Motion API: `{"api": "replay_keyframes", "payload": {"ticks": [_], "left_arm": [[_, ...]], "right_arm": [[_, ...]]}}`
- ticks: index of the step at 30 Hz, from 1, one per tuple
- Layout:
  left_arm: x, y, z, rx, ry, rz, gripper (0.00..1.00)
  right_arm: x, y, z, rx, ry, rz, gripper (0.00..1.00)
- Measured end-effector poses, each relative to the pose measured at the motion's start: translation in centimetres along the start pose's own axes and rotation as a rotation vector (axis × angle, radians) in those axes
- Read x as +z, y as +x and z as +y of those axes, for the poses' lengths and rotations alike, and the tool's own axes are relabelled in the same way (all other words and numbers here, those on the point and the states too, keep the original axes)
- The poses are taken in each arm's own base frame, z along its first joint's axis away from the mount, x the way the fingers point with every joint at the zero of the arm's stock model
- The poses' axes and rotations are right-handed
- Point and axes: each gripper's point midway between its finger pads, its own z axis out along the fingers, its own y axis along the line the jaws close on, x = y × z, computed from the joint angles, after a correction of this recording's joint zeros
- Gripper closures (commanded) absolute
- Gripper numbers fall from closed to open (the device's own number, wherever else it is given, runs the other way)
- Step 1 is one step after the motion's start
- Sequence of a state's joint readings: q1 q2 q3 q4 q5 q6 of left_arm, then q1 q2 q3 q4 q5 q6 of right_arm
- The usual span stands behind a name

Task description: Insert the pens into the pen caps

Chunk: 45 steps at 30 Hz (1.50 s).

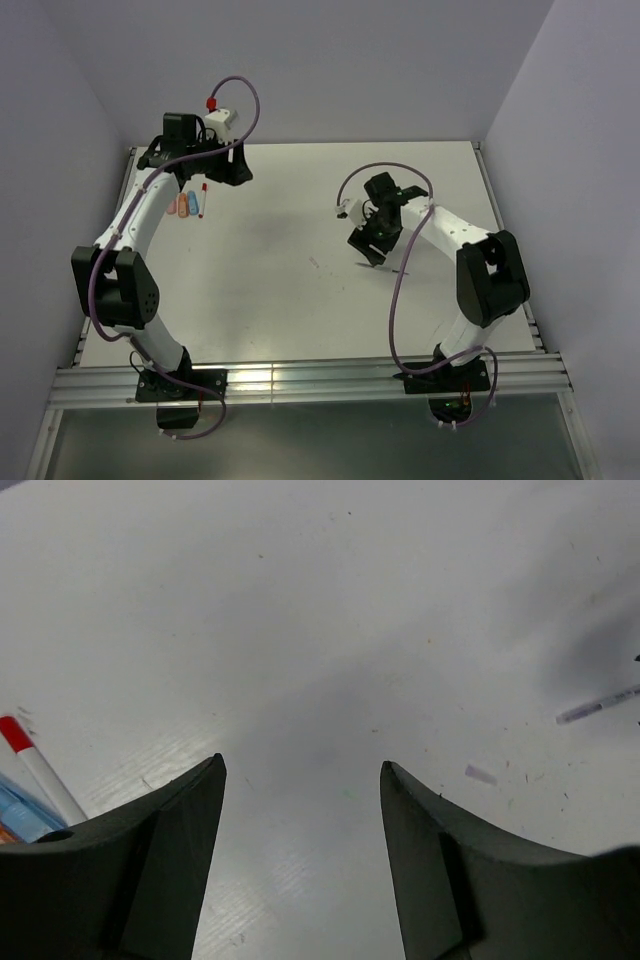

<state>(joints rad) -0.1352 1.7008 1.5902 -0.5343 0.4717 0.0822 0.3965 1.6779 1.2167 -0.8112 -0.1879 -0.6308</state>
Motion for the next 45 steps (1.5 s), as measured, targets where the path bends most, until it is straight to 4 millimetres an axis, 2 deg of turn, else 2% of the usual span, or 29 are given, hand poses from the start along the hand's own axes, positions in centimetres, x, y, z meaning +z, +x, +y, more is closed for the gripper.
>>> {"api": "replay_keyframes", "payload": {"ticks": [3,9,14,15,19,23,26,28,29,31,32,35,38,40,43,45], "left_arm": [[0.0,0.8,-0.5,-0.013,0.027,0.021,0.32],[-1.7,-0.9,-1.9,0.015,0.062,-0.035,0.31],[-2.9,-1.8,-2.9,0.038,0.081,-0.078,0.31],[-3.0,-1.7,-3.0,0.039,0.084,-0.078,0.31],[-2.9,-1.3,-3.1,0.033,0.095,-0.07,0.31],[-2.8,-1.0,-3.4,0.03,0.111,-0.065,0.31],[-2.8,-1.0,-3.6,0.029,0.127,-0.066,0.31],[-2.8,-1.0,-3.8,0.021,0.135,-0.067,0.31],[-2.8,-1.0,-3.9,0.016,0.139,-0.067,0.31],[-2.8,-1.1,-4.1,0.008,0.151,-0.069,0.3],[-2.9,-1.1,-4.3,0.002,0.159,-0.071,0.3],[-2.9,-1.2,-4.7,-0.01,0.181,-0.074,0.29],[-3.0,-1.2,-5.2,-0.015,0.206,-0.072,0.28],[-3.1,-1.0,-5.5,-0.018,0.222,-0.065,0.28],[-3.2,-0.5,-6.3,-0.024,0.251,-0.035,0.27],[-3.1,-0.1,-7.4,-0.018,0.281,-0.011,0.26]], "right_arm": [[1.1,-0.1,0.0,-0.022,0.01,0.009,0.35],[3.1,0.6,1.0,-0.072,0.003,0.047,0.44],[5.1,2.5,1.4,-0.12,0.003,0.098,0.45],[5.2,3.0,1.5,-0.128,-0.001,0.114,0.45],[5.1,3.2,1.5,-0.154,0.008,0.1,0.46],[5.0,3.5,1.3,-0.179,0.012,0.095,0.54],[4.9,3.8,1.3,-0.205,0.012,0.094,0.62],[4.9,3.9,1.2,-0.226,0.011,0.095,0.73],[4.9,4.0,1.2,-0.234,0.009,0.097,0.83],[4.9,4.0,1.0,-0.253,0.01,0.097,0.92],[4.9,4.0,0.9,-0.262,0.008,0.095,0.99],[4.8,4.0,0.7,-0.299,0.007,0.095,1.0],[4.3,3.8,0.3,-0.349,0.021,0.094,1.0],[3.3,3.3,0.0,-0.386,0.041,0.073,1.0],[-0.3,1.3,-0.4,-0.463,0.117,-0.012,1.0],[-3.6,-1.0,-0.5,-0.527,0.196,-0.093,1.0]]}}
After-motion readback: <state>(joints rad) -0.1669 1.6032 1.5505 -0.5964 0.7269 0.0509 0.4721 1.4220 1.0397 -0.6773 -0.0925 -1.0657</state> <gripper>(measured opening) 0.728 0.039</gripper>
